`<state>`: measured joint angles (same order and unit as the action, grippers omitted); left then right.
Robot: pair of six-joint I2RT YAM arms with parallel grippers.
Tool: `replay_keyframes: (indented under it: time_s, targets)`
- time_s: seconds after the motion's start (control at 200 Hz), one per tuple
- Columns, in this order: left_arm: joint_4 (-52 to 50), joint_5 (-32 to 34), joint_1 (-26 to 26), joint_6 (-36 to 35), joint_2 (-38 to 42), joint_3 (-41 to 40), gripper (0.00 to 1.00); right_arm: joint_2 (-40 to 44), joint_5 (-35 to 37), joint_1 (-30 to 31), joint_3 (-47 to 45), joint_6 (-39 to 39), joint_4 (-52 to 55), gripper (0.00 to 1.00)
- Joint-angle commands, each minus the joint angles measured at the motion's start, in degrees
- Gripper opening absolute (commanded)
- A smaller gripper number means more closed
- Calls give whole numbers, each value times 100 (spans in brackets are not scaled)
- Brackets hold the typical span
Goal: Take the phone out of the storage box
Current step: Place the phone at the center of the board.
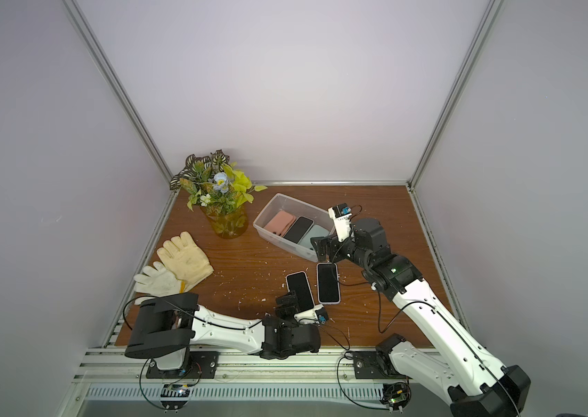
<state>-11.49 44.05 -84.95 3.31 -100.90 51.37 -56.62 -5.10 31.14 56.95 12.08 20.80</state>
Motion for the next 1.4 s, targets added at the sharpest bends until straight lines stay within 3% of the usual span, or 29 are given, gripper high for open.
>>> replay_keyframes:
  time_s: [0.0, 0.16, 0.33, 0.49, 0.711, 0.906, 1.086, 1.396]
  targets:
    - [-1364, -975, 57, 813, 37, 28, 97, -13, -187, -35, 150, 25, -161, 99]
    - [-2010, -1448, 99, 1483, 583, 264, 97, -98, -326, -38, 165, 87, -217, 99]
    - [-2399, -1445, 644, 2486, 1694, 554, 97, -420, -452, -64, 428, 193, 4, 99]
    - [-2306, -1914, 1707, 3472, 3039, 323, 97, -1106, -640, -159, 1173, 324, 607, 99]
    - [-2044, -3410, 3391, 4156, 4247, -314, 97, -2828, -628, -191, 2848, 500, 1821, 99]
    - [-2117, -4313, 4459, 4239, 4303, -164, 97, -4524, -321, -198, 4218, 672, 2546, 99]
    - [-2349, -4352, 4611, 3867, 3870, 243, 97, -6137, -476, -178, 5895, 1337, 3413, 99]
    - [-2385, -4635, 4957, 3490, 3615, 511, 97, -6615, -210, -233, 5658, 2739, 2806, 99]
